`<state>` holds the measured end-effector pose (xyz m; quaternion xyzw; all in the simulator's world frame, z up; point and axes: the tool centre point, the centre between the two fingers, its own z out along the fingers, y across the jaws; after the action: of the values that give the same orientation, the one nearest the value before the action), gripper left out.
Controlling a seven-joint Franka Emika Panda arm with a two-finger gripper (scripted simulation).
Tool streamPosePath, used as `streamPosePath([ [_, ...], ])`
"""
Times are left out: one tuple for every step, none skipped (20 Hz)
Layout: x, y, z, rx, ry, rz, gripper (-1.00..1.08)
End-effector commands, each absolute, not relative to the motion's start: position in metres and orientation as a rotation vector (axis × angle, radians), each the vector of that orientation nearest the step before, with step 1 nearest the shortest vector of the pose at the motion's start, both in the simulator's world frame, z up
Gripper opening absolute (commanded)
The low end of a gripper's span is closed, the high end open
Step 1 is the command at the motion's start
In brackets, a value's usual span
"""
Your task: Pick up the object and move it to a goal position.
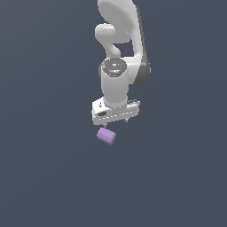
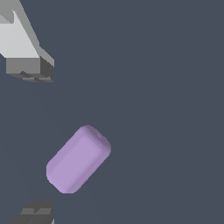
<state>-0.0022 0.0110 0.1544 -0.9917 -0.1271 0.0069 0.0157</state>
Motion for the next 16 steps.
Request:
streamPosePath([
  [-0.001,0.007,0.149,-3.074,-0.494,0.02,1.0],
  [-0.001,0.005,0.147,-3.069,-0.535,0.019,1.0],
  [-0.001,0.003,0.145,-3.063,-0.575,0.018,1.0],
  [0.0,0.002,0.143,-3.057,-0.616,0.017,1.0],
  [0.0,0.0,0.141,-3.05,-0.656,0.017,1.0],
  [0.0,-0.002,0.139,-3.042,-0.696,0.016,1.0],
  [0.0,-0.003,0.137,-3.034,-0.737,0.015,1.0],
  [0.001,-0.005,0.135,-3.025,-0.777,0.015,1.0],
  [0.001,-0.007,0.133,-3.016,-0.817,0.014,1.0],
  [0.001,-0.008,0.131,-3.006,-0.857,0.014,1.0],
  [0.001,-0.01,0.129,-2.995,-0.896,0.013,1.0],
  [0.002,-0.012,0.127,-2.984,-0.936,0.012,1.0],
  [0.002,-0.013,0.124,-2.973,-0.976,0.012,1.0],
  [0.002,-0.015,0.122,-2.96,-1.015,0.011,1.0],
  [0.002,-0.016,0.12,-2.948,-1.054,0.011,1.0],
  [0.002,-0.018,0.118,-2.934,-1.093,0.01,1.0],
])
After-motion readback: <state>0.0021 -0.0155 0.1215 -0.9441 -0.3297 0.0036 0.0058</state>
